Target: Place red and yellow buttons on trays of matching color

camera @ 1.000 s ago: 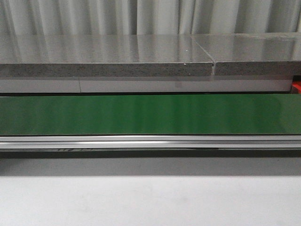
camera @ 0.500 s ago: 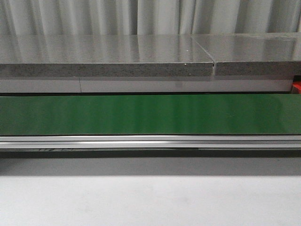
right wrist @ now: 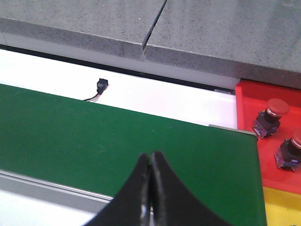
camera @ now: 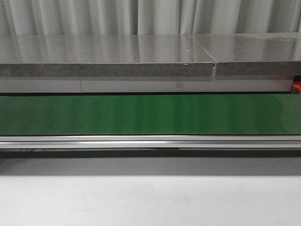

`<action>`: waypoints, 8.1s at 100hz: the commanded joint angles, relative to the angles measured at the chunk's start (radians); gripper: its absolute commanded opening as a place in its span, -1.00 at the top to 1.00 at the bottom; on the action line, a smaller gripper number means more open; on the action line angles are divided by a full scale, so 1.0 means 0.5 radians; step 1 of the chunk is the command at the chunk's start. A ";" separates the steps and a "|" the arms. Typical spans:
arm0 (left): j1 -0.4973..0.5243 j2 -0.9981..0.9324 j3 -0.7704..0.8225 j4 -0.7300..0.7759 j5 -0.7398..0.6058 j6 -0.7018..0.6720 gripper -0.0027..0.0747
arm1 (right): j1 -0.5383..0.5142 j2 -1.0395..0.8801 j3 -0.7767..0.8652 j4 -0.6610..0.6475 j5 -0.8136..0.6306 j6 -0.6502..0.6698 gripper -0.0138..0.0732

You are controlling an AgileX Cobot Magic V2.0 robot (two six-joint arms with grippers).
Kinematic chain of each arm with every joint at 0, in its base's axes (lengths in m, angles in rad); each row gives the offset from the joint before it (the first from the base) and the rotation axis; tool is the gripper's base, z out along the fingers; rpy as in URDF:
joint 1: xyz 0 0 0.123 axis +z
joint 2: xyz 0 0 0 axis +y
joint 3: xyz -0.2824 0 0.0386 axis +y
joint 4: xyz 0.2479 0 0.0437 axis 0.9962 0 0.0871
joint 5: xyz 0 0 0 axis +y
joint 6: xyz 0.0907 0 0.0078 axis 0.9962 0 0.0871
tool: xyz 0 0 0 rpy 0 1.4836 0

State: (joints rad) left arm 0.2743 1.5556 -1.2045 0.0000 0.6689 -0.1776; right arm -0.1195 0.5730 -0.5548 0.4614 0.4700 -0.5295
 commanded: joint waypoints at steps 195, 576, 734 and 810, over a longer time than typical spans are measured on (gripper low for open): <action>-0.490 -0.036 -0.238 -0.014 0.031 0.225 -0.62 | -0.003 -0.003 -0.050 0.049 -0.128 -0.019 0.84; -0.335 -0.182 -0.080 -0.108 -0.077 0.172 0.98 | -0.003 -0.003 -0.050 0.049 -0.128 -0.019 0.84; -0.351 -0.063 0.042 -0.571 -0.226 0.646 -0.54 | -0.003 -0.003 -0.050 0.049 -0.128 -0.019 0.84; -0.692 -0.786 0.160 -0.818 -0.495 1.027 -0.53 | -0.003 -0.003 -0.050 0.049 -0.128 -0.019 0.84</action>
State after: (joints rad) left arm -0.0427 1.2435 -1.1375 -0.3851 0.5288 0.3313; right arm -0.1195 0.5730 -0.5548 0.4614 0.4700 -0.5295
